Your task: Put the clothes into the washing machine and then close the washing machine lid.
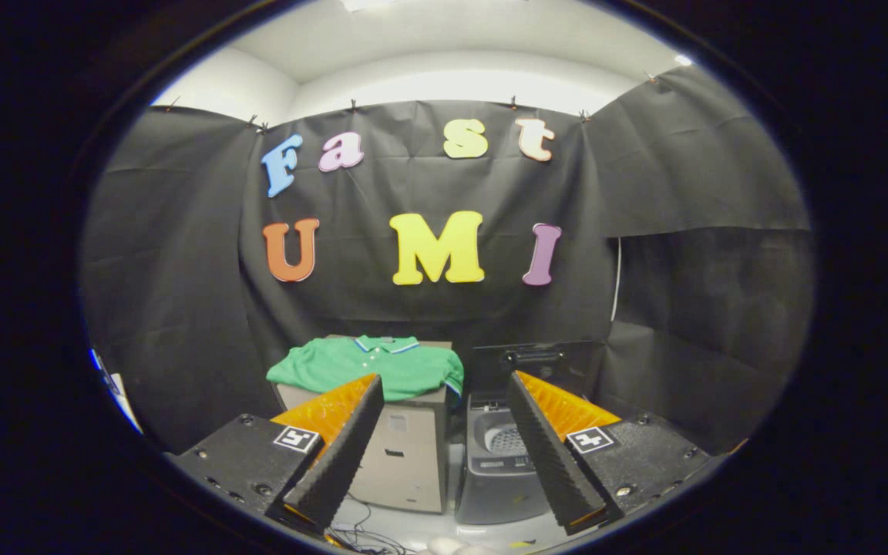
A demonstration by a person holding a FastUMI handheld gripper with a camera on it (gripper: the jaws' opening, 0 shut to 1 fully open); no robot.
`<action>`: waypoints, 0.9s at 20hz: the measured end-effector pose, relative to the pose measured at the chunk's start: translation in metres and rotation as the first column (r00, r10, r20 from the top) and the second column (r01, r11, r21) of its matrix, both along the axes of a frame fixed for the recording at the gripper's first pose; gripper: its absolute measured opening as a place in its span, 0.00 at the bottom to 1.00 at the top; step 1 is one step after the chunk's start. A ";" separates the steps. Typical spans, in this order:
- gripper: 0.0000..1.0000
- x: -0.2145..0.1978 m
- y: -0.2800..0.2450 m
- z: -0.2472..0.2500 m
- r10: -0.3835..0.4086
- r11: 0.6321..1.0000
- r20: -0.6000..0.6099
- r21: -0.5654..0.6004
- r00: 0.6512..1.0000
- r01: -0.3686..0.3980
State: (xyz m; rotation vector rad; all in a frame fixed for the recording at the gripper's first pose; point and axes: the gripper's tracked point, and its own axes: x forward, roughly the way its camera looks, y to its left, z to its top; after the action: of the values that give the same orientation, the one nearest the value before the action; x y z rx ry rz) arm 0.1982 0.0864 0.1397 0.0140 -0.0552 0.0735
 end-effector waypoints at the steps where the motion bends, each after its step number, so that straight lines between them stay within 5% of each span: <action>1: 1.00 0.015 0.009 0.006 0.018 1.000 -0.002 0.003 1.000 -0.018; 10: 1.00 0.170 0.100 0.057 0.164 0.986 -0.049 0.017 0.985 -0.163; 18: 1.00 0.276 0.169 0.030 0.191 0.981 -0.234 0.024 0.953 -0.190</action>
State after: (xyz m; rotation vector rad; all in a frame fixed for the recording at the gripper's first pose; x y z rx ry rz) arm 0.4738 0.2559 0.1692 0.0295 0.1842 0.2647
